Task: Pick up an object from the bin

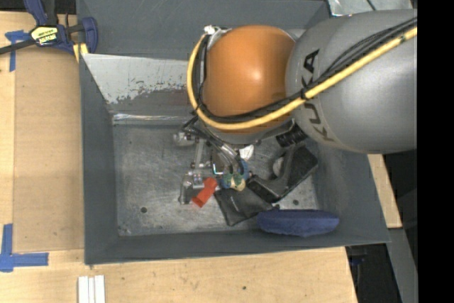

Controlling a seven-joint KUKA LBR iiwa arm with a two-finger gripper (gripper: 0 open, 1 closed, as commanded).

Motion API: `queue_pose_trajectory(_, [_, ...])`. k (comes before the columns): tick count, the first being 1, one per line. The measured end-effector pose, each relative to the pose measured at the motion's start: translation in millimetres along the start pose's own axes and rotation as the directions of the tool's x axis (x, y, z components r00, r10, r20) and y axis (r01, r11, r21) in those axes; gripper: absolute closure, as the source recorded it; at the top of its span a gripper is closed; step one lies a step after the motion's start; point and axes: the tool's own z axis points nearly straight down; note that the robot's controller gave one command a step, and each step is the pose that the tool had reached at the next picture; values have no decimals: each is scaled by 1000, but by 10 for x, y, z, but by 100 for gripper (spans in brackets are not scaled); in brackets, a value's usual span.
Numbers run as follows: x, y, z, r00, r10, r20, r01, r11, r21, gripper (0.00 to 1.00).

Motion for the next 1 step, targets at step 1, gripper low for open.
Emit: queue_pose_trajectory(1, [-72,-730,1276,986,-166,1,166,986,2,0])
